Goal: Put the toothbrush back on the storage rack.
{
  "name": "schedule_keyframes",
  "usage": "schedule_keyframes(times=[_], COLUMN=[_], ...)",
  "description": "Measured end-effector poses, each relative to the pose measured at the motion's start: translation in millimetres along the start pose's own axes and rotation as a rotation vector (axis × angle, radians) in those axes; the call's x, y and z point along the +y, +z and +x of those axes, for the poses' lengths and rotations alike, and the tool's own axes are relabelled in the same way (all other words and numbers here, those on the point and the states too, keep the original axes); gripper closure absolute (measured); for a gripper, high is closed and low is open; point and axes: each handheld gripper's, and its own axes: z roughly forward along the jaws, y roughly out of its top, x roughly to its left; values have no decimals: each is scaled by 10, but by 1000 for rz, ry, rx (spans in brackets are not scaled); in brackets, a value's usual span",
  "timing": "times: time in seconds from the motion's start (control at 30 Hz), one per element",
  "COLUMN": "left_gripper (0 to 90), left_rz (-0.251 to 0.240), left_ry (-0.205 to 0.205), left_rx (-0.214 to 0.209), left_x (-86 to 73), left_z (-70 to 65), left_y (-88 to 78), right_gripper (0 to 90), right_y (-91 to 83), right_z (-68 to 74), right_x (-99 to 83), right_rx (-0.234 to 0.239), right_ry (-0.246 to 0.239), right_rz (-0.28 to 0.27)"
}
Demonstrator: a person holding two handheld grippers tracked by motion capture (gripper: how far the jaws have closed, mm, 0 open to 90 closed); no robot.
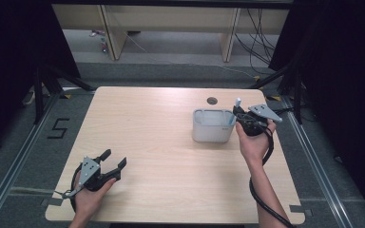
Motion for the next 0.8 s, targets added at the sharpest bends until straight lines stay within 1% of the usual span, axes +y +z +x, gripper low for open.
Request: schedule_keyframes(times=[0.03, 0.07, 0.1, 0.2, 0.23, 0.27, 0.3, 0.33, 0.37, 0.4, 0.43, 0.53, 0.57, 0.6, 0.7, 0.73, 0.77, 0.8], left_gripper=[282, 282, 282, 282, 282, 282, 282, 281, 282, 281, 282, 281, 281, 281, 281, 281, 281, 281], left_rz=[0, -6, -18, -20, -18, -19, -19, -20, -20, -21, -21, -21, -21, -22, -22, -2, -3, -3], left_ry=[0, 0, -2, -2, -1, -1, -1, -1, -3, -3, -3, -3, -3, -4, -3, -1, -1, 0], left_rx=[0, -2, -1, -1, -2, -1, -2, -2, -2, -2, -2, -3, -3, -3, -3, 0, -1, -1], left_x=[0, -2, -6, -7, -6, -6, -7, -7, -7, -7, -7, -7, -7, -7, -7, 0, -1, -1], left_z=[0, 2, 2, 3, 3, 3, 4, 5, 5, 5, 5, 6, 6, 6, 5, 3, 3, 3], left_y=[0, 5, 16, 17, 15, 15, 15, 15, 15, 15, 15, 15, 15, 14, 14, -4, -3, -3], right_gripper=[851, 851, 851, 851, 851, 851, 851, 851, 851, 850, 851, 850, 850, 851, 851, 851, 851, 851], right_y=[10, 9, 15, 21, 26, 28, 43, 45, 52, 56, 56, 58, 68, 67, 76, 74, 71, 82], right_z=[1, 3, -21, -17, -6, -21, -20, -22, -31, -24, -18, -34, -32, -25, -36, -34, -20, -39], right_x=[-10, -16, -21, -40, -54, -58, -72, -80, -90, -97, -107, -121, -131, -136, -157, -162, -174, -180], right_rx=[11, 2, -4, -3, -3, -4, -2, -4, -5, 4, -6, -8, -3, -4, -11, -3, -15, -9], right_ry=[14, 17, -14, 6, 22, 3, 3, 2, -12, 6, 14, -3, 1, 19, 0, 11, 23, 1], right_rz=[0, 6, 0, 10, 14, 17, 8, 13, 14, 22, 18, 33, 28, 34, 32, 40, 43, 35])
